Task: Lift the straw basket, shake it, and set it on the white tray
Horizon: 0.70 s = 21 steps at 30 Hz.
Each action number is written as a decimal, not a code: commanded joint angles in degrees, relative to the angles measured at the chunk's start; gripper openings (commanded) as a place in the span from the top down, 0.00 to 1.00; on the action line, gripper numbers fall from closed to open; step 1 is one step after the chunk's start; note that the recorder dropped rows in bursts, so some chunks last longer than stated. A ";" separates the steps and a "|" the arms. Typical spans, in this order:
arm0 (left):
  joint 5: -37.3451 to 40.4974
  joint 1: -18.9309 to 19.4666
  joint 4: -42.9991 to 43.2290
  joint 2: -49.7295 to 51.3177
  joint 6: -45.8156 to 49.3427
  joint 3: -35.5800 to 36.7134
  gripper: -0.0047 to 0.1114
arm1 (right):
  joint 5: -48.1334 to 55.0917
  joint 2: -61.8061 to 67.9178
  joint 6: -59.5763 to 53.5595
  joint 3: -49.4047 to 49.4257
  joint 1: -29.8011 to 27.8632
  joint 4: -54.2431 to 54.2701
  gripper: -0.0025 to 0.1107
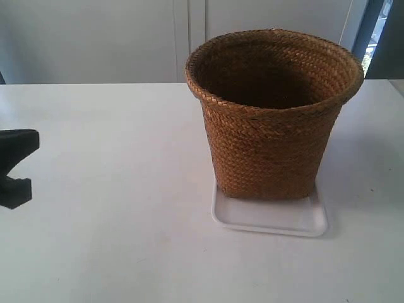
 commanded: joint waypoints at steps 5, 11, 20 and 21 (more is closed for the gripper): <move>-3.03 5.01 -1.16 -6.92 -0.29 10.90 0.96 | -0.46 -0.19 0.14 0.27 -0.14 -0.16 0.98; -4.05 10.28 -1.16 -15.29 0.20 19.76 0.96 | -0.46 -0.19 0.14 0.27 -0.14 -0.01 0.98; 5.26 18.07 -1.16 -32.20 2.37 24.32 0.96 | -0.46 -0.19 0.14 0.27 -0.14 -0.01 0.98; 7.34 18.85 -1.16 -34.56 3.19 24.32 0.96 | -0.46 -0.19 0.14 0.27 -0.14 -0.01 0.98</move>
